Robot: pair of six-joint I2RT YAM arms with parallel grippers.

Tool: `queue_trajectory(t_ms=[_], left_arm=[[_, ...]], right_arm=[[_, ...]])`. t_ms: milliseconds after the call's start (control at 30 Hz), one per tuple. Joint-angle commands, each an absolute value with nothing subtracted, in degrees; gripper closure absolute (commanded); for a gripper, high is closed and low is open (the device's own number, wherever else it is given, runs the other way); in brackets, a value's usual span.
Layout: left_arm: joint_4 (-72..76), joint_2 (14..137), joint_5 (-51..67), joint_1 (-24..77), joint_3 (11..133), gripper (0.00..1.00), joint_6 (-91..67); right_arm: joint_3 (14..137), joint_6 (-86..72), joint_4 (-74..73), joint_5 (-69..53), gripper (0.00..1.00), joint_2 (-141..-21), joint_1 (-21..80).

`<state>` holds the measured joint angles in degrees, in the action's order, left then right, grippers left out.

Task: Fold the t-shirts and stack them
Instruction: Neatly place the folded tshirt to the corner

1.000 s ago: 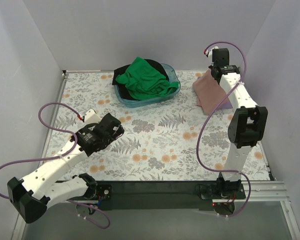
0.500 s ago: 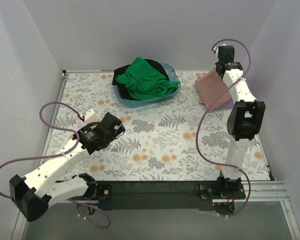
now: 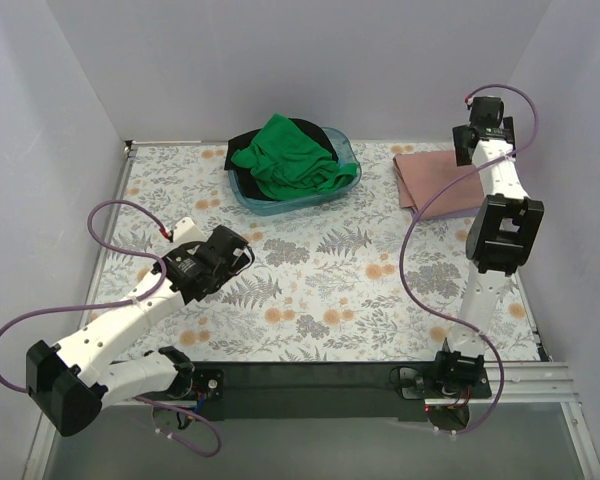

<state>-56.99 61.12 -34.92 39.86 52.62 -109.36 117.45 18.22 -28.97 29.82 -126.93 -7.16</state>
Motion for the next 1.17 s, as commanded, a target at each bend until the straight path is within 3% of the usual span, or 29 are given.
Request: queue_trajectory(t_ms=[0,167,433,633,833,1133], left_arm=[[-57.74,60.47,-36.12,39.55,55.19,0.02,-109.51],[-58.88,58.28,-35.51,39.46,55.99,0.02,-109.95],[-51.87,53.70,-31.57,38.67,52.04,0.02,-106.09],[-52.39,57.13,-29.01,36.57,51.07,0.02,-106.09],[-43.68,57.04,-16.27,29.37,46.50,0.02,-99.67],[-48.86,52.83,-20.04,27.86,47.20,0.02,-101.16]], right_arm=[[113.23,10.23,-29.09,17.78,0.02,-115.88,-5.45],[98.12,0.45,-29.71,6.86,0.02,-104.08,-2.99],[55.00,-12.89,-20.74,9.93,0.02,-70.70,9.22],[32.40,-18.63,-19.25,6.58,0.02,-46.26,12.83],[25.84,-22.32,-21.53,11.51,0.02,-33.50,12.83],[24.78,-23.82,-22.94,12.57,0.02,-23.73,12.83]])
